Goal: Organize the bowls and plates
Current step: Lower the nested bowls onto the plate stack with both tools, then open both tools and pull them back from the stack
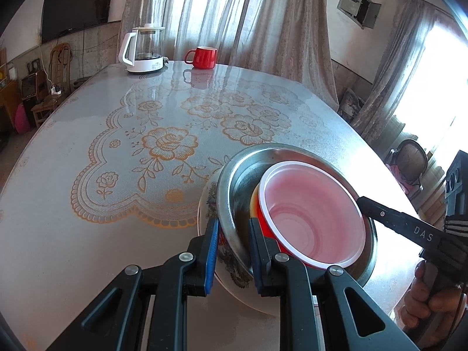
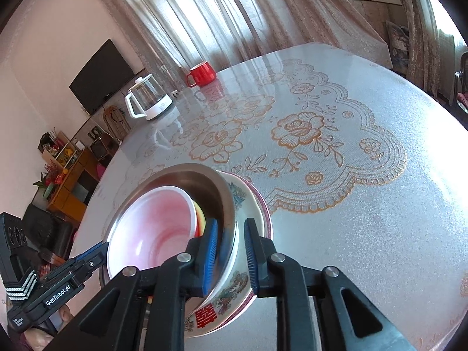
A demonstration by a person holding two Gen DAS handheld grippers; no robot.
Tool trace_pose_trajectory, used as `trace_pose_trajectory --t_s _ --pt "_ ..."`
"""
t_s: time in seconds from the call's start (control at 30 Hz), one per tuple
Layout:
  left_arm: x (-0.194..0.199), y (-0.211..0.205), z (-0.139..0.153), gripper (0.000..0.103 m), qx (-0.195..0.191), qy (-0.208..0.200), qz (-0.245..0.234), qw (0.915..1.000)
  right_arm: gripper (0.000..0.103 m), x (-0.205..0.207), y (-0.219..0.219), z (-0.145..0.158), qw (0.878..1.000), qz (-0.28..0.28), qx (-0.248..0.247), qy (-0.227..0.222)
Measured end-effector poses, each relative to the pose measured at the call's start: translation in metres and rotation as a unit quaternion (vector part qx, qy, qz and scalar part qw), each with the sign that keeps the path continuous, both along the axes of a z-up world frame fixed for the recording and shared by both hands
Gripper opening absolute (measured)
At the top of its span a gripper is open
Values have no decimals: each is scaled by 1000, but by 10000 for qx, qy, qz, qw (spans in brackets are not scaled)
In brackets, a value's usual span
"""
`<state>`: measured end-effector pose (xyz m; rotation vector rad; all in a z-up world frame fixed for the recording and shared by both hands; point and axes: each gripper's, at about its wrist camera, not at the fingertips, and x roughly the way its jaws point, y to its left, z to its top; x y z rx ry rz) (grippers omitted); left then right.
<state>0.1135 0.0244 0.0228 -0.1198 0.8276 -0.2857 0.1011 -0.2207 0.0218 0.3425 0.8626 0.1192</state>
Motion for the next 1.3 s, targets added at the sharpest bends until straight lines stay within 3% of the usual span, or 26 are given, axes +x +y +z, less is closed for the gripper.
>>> trace_pose_trajectory --t_s 0.67,1.3 --pt "-11 3 5 21 60 -162 76 9998 15 -7 12 1 9994 -108 -303 -106" --pt "-38 17 12 41 369 -654 564 9956 29 -47 43 36 9855 -368 -1412 -870"
